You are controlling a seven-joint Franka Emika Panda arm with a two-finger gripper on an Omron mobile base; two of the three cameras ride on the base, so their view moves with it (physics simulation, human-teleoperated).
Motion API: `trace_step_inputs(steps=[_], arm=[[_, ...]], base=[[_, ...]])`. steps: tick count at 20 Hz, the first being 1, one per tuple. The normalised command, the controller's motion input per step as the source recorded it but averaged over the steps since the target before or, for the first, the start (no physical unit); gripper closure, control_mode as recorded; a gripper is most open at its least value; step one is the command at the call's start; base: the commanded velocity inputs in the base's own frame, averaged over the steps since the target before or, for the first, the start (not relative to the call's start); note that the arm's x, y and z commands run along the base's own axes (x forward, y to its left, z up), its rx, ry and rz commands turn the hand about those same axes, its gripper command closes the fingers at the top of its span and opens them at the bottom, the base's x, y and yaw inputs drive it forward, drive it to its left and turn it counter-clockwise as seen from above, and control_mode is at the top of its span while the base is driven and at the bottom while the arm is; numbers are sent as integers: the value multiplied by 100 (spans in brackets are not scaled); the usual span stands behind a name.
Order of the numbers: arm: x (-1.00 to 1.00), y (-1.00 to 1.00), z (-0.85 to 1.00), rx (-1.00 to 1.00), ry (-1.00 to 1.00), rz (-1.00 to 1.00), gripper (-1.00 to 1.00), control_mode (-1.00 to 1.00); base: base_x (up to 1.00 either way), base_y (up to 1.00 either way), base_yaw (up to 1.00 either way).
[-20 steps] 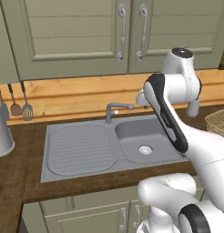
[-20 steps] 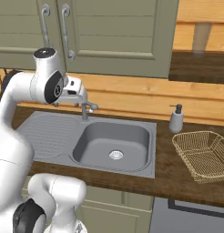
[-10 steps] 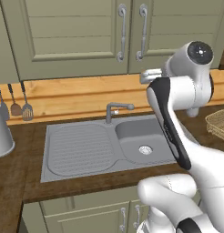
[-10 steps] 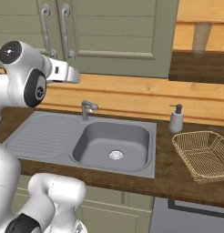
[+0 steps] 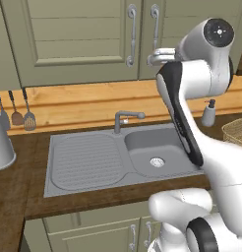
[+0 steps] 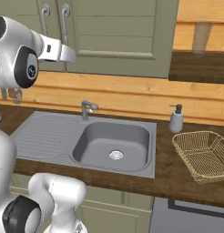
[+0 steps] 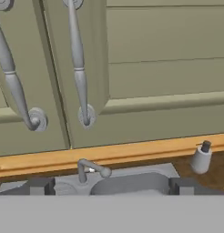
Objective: Open the cabinet, pick up the bread from the cabinet and place it in the basket. Then move the basket to the dining counter.
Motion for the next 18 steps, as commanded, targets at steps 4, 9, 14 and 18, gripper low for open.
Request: trace_step_inputs(steps=[4,9,14,18], arm=[[10,2,45,7,-5,1,-100,-100],[51,18,2,9,-10,2,-100,-100],[53,10,0,7,-8,4,-100,-100],[35,1,0,2,-10,10,-100,-100]], base=[[0,0,0],[0,0,0],[0,0,0],[0,0,0]])
